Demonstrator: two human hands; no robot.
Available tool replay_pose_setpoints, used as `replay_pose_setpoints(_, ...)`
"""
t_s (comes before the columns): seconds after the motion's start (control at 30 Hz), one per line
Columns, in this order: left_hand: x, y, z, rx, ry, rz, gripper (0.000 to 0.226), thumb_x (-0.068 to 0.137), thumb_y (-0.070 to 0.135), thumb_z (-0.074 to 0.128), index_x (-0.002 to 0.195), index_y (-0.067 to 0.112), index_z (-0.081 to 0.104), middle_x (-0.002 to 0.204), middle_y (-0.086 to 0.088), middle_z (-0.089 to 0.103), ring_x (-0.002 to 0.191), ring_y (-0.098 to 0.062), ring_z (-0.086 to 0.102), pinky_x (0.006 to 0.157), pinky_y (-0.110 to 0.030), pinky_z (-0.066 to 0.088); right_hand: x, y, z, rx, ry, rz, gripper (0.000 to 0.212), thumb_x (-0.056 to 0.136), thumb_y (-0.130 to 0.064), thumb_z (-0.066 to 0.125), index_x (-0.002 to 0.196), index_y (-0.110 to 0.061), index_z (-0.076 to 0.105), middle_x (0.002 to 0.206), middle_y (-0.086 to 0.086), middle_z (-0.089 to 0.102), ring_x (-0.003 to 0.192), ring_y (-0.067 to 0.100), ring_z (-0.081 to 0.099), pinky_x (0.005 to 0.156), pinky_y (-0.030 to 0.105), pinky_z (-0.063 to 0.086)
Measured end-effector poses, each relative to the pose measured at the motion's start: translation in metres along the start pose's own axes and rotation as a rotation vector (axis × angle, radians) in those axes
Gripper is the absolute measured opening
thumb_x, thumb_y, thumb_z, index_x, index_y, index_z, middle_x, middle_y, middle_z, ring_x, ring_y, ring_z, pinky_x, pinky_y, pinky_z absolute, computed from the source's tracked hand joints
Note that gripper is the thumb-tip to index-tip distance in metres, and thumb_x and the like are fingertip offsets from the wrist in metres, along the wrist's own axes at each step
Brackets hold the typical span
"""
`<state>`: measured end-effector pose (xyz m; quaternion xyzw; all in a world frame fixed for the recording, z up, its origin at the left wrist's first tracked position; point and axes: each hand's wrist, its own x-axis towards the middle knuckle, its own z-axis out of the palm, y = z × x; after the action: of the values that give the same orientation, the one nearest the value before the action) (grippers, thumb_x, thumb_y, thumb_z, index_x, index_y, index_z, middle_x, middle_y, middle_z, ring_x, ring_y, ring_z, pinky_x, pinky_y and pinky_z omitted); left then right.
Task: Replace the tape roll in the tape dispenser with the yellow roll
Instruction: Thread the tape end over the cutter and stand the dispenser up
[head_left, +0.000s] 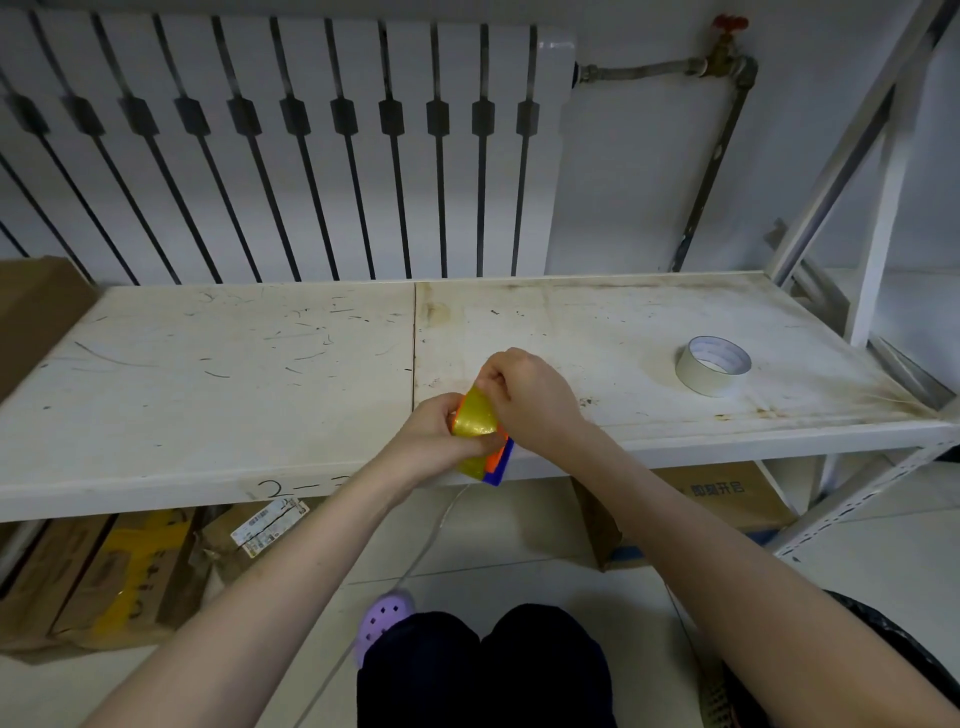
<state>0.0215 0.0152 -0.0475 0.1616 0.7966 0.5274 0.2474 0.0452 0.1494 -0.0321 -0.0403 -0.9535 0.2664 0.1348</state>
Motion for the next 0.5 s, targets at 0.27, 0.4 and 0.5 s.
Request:
replay_pose_setpoints(0.27,0.003,0.003,-0.004,0.105,0.139,0.033,0.043,0.073,0.028,0.079,0.105,0.008,0.058,0.099,-0.009,0.066,0.089,-0.022,0.064,0.077,-0.04,0.055,-0.001,-0.001,-0.006,0.184,0.038,0.066,0.015,0.095,-0.019,0.044,0.09,-0.011,0.056,0.082,-0.002,0.057,0.077,0.016,0.052,0.063,0.025,0.039)
replay_pose_setpoints(0.4,-0.006,0.008,-0.004,0.313,0.266,0.173,0.06,0.066,0.035,0.082,0.116,0.02,0.052,0.099,0.003,0.06,0.085,-0.015,0.058,0.069,-0.03,0.052,-0.002,-0.004,-0.01,0.245,0.092,0.09,0.016,0.096,-0.019,0.044,0.095,-0.01,0.057,0.082,-0.004,0.054,0.078,0.012,0.05,0.062,0.023,0.038)
replay_pose_setpoints(0.5,-0.013,0.01,0.0,0.511,0.465,0.339,0.056,0.064,0.048,0.079,0.112,0.025,0.062,0.102,0.006,0.066,0.086,-0.013,0.059,0.076,-0.034,0.052,0.0,-0.005,-0.011,0.264,0.076,0.123,0.017,0.096,-0.018,0.044,0.096,-0.008,0.058,0.083,-0.005,0.052,0.081,0.012,0.05,0.063,0.021,0.037)
